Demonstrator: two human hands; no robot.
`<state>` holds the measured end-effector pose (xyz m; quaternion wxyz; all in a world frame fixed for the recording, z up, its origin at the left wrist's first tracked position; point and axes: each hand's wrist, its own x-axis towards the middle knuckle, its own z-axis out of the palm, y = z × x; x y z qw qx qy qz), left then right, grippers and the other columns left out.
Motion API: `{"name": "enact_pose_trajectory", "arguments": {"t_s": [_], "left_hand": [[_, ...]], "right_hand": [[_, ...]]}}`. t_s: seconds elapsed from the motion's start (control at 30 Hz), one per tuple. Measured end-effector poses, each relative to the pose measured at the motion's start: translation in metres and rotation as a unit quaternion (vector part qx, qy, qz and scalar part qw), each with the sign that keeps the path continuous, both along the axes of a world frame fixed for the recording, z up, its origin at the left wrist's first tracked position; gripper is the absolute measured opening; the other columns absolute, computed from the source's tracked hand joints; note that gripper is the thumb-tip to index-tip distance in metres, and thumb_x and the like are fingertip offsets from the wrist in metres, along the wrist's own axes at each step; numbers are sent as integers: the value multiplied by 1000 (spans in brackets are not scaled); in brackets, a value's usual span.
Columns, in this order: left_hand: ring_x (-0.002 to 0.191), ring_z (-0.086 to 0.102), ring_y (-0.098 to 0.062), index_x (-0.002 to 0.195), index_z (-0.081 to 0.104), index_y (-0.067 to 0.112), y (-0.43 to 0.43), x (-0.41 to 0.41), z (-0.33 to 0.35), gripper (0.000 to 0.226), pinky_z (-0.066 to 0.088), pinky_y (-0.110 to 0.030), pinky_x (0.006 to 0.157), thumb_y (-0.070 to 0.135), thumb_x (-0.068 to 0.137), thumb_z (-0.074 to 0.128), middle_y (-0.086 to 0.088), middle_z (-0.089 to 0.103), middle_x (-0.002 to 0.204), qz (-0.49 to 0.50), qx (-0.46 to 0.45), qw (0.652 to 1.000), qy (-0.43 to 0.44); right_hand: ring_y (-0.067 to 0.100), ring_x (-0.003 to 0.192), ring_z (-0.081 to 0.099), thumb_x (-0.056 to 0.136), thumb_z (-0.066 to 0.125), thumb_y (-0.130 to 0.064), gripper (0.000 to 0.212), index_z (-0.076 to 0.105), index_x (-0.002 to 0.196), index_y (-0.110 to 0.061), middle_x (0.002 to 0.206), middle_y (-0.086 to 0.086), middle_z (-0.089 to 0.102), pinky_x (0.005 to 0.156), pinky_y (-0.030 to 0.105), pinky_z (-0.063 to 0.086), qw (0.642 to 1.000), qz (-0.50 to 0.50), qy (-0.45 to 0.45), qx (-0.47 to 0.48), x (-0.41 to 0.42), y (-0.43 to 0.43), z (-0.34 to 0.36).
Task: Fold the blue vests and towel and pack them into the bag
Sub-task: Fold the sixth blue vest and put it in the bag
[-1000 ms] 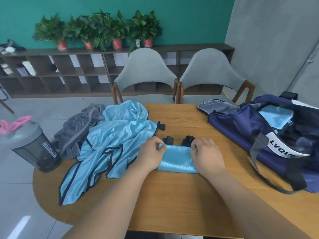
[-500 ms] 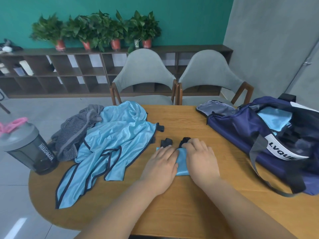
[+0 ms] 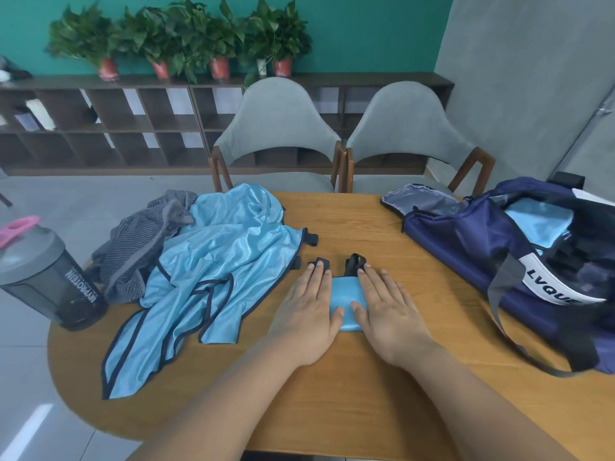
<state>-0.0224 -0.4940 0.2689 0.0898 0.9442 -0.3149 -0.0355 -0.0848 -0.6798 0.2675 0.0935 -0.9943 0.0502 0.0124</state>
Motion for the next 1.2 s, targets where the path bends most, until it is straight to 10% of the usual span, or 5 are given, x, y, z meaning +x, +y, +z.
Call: {"name": "enact_pose_trajectory", "arguments": {"t_s": [0.3, 0.63, 0.83, 1.0, 1.2], "left_hand": [[162, -3, -15, 168, 6, 13, 5, -4, -8, 84, 2, -43, 132, 65, 103, 14, -4, 0, 176, 62, -54, 995, -58], [161, 4, -15, 167, 20, 14, 13, 2, -6, 66, 4, -34, 131, 39, 108, 35, -2, 13, 175, 93, -185, 978, -29], [154, 24, -19, 162, 33, 12, 15, 2, -2, 60, 21, -36, 129, 35, 108, 43, -4, 32, 165, 127, -243, 960, -49], [127, 49, -20, 150, 51, 14, 15, 2, -4, 50, 44, -39, 111, 35, 104, 47, -1, 53, 138, 160, -251, 951, -85], [106, 63, -17, 136, 65, 17, 7, 3, -4, 41, 52, -41, 98, 37, 105, 49, 3, 65, 119, 131, -251, 958, -38]], "right_hand": [[23, 160, -17, 107, 35, -51, 71, 12, 167, -21, 175, -3, -5, 131, 48, 1, 998, 13, -56, -28, -1, 4, 17], [13, 140, 46, 109, 34, -52, 45, 57, 144, -35, 143, -10, 59, 130, 44, 3, 988, 129, -17, -78, 55, 4, 45], [18, 90, 63, 102, 38, -64, 39, 63, 100, -34, 87, -11, 69, 98, 38, 41, 990, 24, 0, -140, 37, -13, 57], [24, 77, 60, 99, 50, -61, 41, 54, 83, -24, 73, -7, 63, 74, 38, 46, 986, -145, -47, 64, -3, -19, 26], [22, 66, 52, 101, 51, -54, 40, 48, 74, -24, 64, -8, 55, 73, 40, 37, 957, -208, -187, 74, -24, -5, -7]]}}
